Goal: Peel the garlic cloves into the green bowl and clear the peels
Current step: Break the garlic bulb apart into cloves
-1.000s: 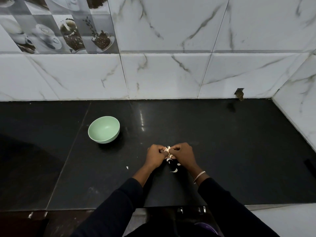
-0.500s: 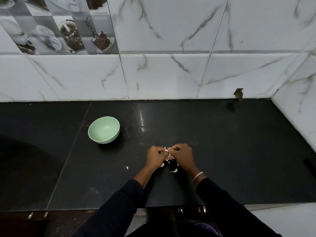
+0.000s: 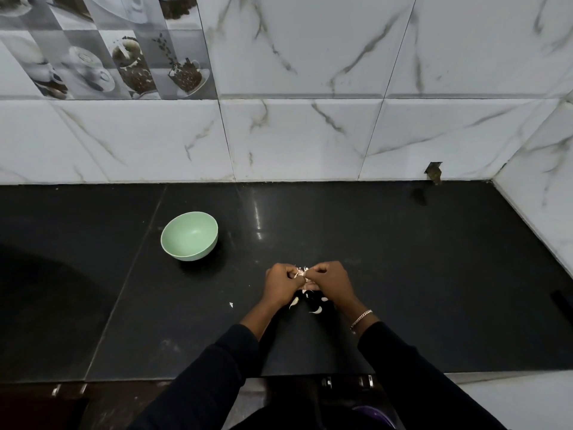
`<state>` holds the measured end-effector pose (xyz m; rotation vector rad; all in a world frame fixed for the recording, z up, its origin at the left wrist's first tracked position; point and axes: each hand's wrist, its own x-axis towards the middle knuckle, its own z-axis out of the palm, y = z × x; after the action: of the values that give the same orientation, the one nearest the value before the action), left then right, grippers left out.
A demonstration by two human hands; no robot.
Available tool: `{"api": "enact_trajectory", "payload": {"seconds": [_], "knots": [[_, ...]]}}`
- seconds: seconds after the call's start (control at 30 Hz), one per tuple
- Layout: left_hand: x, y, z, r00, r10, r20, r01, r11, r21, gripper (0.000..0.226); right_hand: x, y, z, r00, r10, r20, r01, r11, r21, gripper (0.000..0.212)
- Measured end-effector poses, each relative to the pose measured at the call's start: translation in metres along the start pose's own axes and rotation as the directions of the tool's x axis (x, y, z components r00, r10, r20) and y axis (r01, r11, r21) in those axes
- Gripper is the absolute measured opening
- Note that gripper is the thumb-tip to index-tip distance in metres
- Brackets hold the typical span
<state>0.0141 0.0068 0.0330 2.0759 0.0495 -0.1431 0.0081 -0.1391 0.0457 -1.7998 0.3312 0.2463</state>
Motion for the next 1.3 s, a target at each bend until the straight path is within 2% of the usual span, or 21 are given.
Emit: {"api": "enact_trajectory", "payload": {"seconds": [0.1,0.23,0.47,0.73,0.83,0.97,1.07,1.2,1.3], "knots": [[0.001,0.001,-0.002,1.0,0.007,-0.025,-0.007,1.0,-0.016,0.034,-0.001,-0.006,0.001,1.0,0.02,-0.003,-0.019,0.995,0.093,0.009],[0.003,0.002,-0.005,1.0,-0.016,-0.001,0.015,0.998,-0.06,0.025,0.003,-0.003,0.003,0.997,0.078,0.016,-0.079,0.974,0.212,0.009],[-0.001,0.003,0.001,0.999,-0.039,-0.027,0.036,0.996,-0.08,0.028,0.002,-0.005,0.01,0.99,0.063,-0.128,-0.047,0.991,0.124,0.016],[0.001,0.005,0.003,0.989,-0.133,-0.068,0.123,0.983,-0.136,0.022,0.001,0.002,0.008,0.985,-0.041,-0.169,0.045,0.999,0.02,0.014],[0.006,0.004,0.003,0.988,-0.148,-0.043,0.14,0.979,-0.146,0.016,0.005,0.011,0.006,0.992,-0.009,-0.129,0.02,0.996,0.083,0.013],[0.007,0.002,0.001,0.977,-0.213,-0.011,0.206,0.956,-0.208,0.013,0.011,0.015,0.007,0.996,0.071,-0.051,-0.055,0.963,0.265,0.013],[0.009,-0.003,0.002,0.977,-0.213,0.01,0.212,0.962,-0.174,0.011,0.01,0.011,0.007,0.994,0.093,0.058,-0.107,0.93,0.35,0.012],[0.01,-0.008,0.002,0.976,-0.218,-0.019,0.216,0.973,-0.08,0.01,0.004,0.007,0.005,0.979,0.069,0.191,-0.14,0.909,0.393,0.011],[0.006,-0.007,0.002,0.974,-0.226,-0.009,0.225,0.972,-0.071,0.013,0.004,0.007,0.004,0.979,0.061,0.193,-0.129,0.924,0.36,0.017]]}}
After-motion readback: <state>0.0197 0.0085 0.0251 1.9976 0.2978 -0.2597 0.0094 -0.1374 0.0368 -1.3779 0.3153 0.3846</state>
